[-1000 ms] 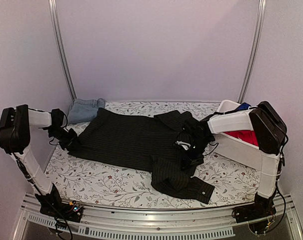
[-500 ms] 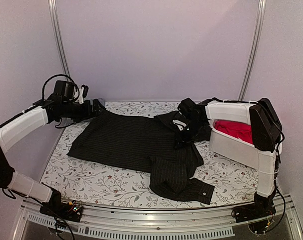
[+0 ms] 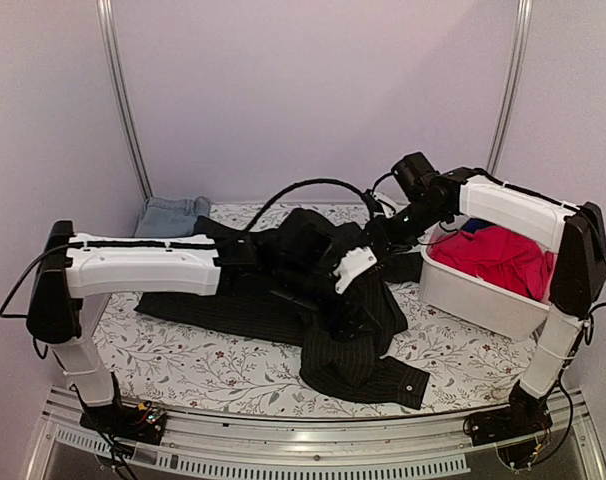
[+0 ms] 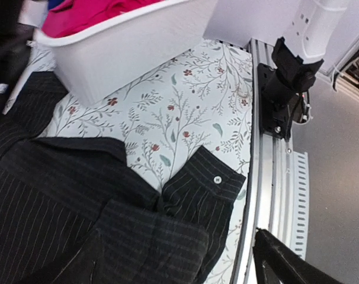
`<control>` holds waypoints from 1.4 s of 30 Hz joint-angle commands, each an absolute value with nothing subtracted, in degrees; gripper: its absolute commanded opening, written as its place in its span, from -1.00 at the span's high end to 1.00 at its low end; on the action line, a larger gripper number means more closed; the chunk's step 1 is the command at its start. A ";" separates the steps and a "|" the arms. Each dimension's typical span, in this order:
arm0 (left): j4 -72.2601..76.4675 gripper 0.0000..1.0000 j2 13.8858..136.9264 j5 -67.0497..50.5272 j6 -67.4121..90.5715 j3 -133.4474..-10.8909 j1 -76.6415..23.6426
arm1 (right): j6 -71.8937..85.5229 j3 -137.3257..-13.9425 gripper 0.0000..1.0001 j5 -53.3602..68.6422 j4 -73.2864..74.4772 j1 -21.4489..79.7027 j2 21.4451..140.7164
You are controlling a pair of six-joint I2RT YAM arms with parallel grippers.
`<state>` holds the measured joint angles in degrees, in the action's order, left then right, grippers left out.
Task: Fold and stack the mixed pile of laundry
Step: Fold the flattened shirt at the center of the board.
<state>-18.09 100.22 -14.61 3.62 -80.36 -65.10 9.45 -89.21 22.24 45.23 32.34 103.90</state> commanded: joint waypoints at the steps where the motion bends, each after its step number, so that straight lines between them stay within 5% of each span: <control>1: -21.20 -0.66 111.07 -16.68 -7.22 -90.02 -69.46 | 12.38 -87.69 -0.15 24.56 42.05 27.38 97.07; 23: -27.98 -0.56 137.89 -18.20 -16.29 -105.46 -76.31 | 11.99 -79.90 -0.30 24.70 41.45 17.36 84.74; 26: -28.99 -0.30 137.97 -18.23 -17.05 -104.38 -76.49 | 11.70 -79.39 -0.30 24.70 41.48 17.09 84.24; 29: -31.82 0.37 135.27 -18.75 -18.37 -102.97 -76.32 | 11.21 -79.52 -0.30 25.14 41.74 16.98 84.03; 33: -31.08 0.91 125.14 -19.82 -18.84 -95.83 -75.05 | 10.64 -80.00 -0.29 27.29 41.68 16.99 84.26; 42: -43.47 1.00 103.58 -20.59 -19.72 -94.29 -74.36 | 8.69 -82.03 -0.28 37.50 37.95 16.96 84.68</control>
<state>-36.53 113.14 -19.31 -18.92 -93.78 -75.00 10.28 -79.99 30.92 41.12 17.19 85.97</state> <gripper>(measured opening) 0.039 0.639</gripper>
